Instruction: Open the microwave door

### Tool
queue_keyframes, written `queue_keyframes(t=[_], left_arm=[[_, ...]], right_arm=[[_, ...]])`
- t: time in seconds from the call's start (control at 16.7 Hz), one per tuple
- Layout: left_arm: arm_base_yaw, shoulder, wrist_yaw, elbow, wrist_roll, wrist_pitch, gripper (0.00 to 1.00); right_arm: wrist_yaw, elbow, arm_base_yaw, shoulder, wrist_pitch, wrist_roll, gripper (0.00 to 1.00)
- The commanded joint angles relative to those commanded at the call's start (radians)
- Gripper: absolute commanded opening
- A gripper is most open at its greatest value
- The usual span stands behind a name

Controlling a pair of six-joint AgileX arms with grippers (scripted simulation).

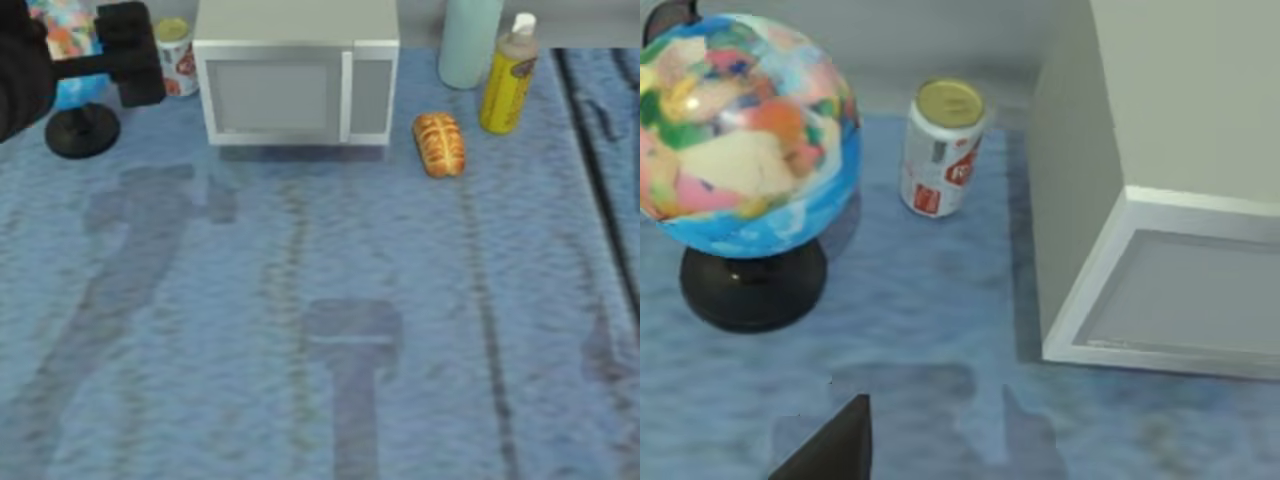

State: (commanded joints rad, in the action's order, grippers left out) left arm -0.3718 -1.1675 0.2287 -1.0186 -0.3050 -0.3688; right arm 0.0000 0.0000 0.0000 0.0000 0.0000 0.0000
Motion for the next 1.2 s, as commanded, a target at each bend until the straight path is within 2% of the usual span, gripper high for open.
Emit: queue_keyframes(t=[0.3,0.6,0.84,1.2], left_arm=[[-0.156,-0.544,0.096,-0.421,-0.128,-0.168,1.00],[-0.270,-0.884,0.161,-0.735,-0.231,-0.274,1.00],[-0.312,-1.005,0.185,-0.859,-0.270,-0.306,1.00],[-0.309,-1.012,0.183,-0.864,-0.269,-0.304,1.00]], right_arm=[[0.000,0.000,0.000,0.000,0.000,0.000,1.00],[0.000,0.000,0.000,0.000,0.000,0.000,1.00],[0.000,0.000,0.000,0.000,0.000,0.000,1.00],[0.000,0.000,0.000,0.000,0.000,0.000,1.00]])
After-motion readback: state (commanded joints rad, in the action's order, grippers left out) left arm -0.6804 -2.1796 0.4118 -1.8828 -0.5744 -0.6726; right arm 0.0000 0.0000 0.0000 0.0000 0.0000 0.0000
